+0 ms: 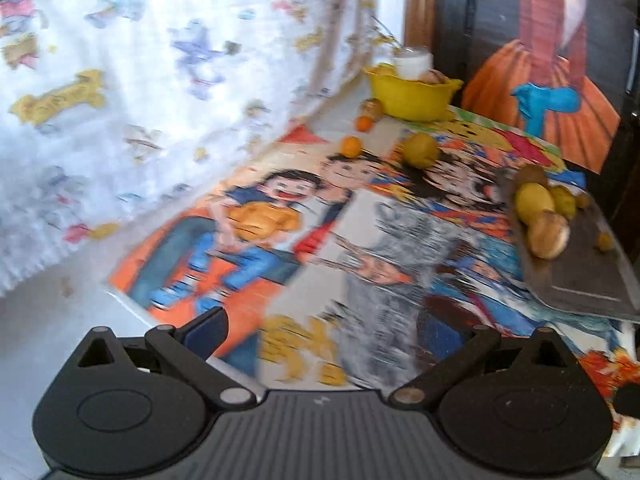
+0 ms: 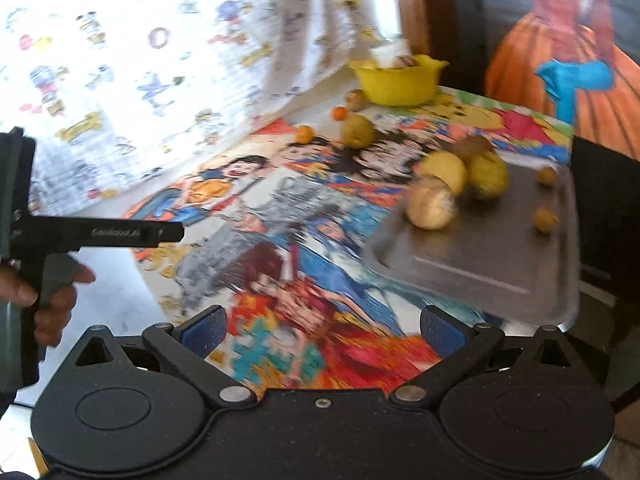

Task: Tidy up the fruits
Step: 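Move both tools back toward the orange and the large yellow-green pear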

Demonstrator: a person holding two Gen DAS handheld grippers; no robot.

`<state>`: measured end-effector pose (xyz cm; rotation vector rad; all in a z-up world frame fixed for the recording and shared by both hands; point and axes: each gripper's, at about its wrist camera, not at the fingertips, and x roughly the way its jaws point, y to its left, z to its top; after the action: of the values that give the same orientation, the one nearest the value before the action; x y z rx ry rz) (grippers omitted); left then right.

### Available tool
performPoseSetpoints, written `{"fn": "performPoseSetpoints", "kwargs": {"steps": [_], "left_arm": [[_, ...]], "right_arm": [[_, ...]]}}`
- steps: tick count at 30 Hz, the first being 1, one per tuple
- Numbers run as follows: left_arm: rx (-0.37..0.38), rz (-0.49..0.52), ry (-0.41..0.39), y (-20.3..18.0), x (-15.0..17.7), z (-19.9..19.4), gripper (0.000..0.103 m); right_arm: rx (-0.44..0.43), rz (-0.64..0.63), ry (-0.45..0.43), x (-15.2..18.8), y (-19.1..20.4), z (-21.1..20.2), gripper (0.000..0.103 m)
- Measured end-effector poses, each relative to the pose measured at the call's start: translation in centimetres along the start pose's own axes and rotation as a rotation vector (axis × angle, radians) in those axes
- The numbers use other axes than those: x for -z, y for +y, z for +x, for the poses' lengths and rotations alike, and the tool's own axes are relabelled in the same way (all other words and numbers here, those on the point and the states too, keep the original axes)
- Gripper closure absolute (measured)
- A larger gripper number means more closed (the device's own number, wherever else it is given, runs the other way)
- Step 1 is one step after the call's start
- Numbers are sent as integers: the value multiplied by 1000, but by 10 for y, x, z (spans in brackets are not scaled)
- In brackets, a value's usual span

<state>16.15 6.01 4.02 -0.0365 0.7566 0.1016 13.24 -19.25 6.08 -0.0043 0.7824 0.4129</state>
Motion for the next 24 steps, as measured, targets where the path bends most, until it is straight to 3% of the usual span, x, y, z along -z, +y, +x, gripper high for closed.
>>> {"fn": "performPoseSetpoints", "kwargs": {"steps": [5,11,15,18,24], "left_arm": [[-37,2,-38,25,-17,-3,1],[-57,29,-109,37,-47,-6,0],[-53,48,-179,36,-74,-11,0],[-48,69,-231,30,-97,-12,0],[-8,124,-273,15,-123,19,0]], "right_arm": [[-25,-43,-40,-36,16,-5,1],[-44,-24,-153,-112,15,-20,1],[-94,55,-234,-171,8,-26,1],[-135,152,-222,-212,-6,-10,1],[-97,81,-187,-252,-28,60,1]]}}
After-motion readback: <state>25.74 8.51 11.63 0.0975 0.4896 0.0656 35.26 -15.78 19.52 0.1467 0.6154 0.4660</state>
